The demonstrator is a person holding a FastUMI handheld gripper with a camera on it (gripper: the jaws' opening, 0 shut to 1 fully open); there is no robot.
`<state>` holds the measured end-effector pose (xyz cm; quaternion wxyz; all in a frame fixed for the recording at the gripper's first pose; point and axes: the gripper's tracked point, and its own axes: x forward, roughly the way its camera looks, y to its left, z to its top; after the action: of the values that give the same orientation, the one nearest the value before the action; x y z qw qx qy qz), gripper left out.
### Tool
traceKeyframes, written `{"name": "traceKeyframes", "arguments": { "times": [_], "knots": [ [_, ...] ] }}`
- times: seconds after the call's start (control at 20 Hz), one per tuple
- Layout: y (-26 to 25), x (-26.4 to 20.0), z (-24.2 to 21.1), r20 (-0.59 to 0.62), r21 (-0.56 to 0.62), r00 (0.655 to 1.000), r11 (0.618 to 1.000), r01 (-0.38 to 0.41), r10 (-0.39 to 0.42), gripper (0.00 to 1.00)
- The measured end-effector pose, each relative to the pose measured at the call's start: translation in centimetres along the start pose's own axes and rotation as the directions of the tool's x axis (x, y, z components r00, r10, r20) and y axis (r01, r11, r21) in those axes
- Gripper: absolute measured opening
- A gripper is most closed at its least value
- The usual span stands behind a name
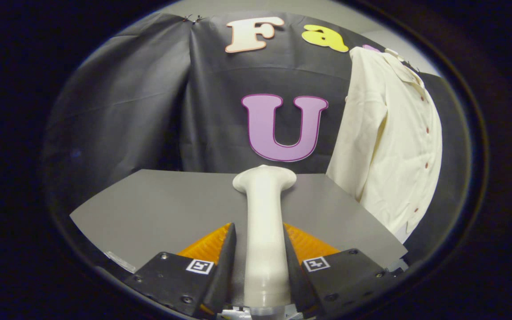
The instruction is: Iron the clothes twice with a garment steamer, once on the left side and once on the right side.
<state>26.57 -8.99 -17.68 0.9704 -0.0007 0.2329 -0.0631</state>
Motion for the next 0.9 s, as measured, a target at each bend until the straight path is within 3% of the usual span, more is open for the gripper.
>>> {"name": "traceKeyframes", "arguments": {
  "times": [0.05,0.1,0.55,0.9],
  "knots": [
    [0.2,0.7,-0.3,0.004,0.016,1.000,1.000,-0.018,0.018,0.54],
    [0.2,-0.5,0.1,0.010,0.026,1.000,0.999,-0.022,0.022,0.42],
    [-0.1,-4.5,3.3,0.196,0.022,0.973,0.992,-0.127,0.121,0.37],
    [-7.2,-9.6,6.6,0.327,0.058,0.943,0.995,-0.081,0.058,0.37]
  ]
}}
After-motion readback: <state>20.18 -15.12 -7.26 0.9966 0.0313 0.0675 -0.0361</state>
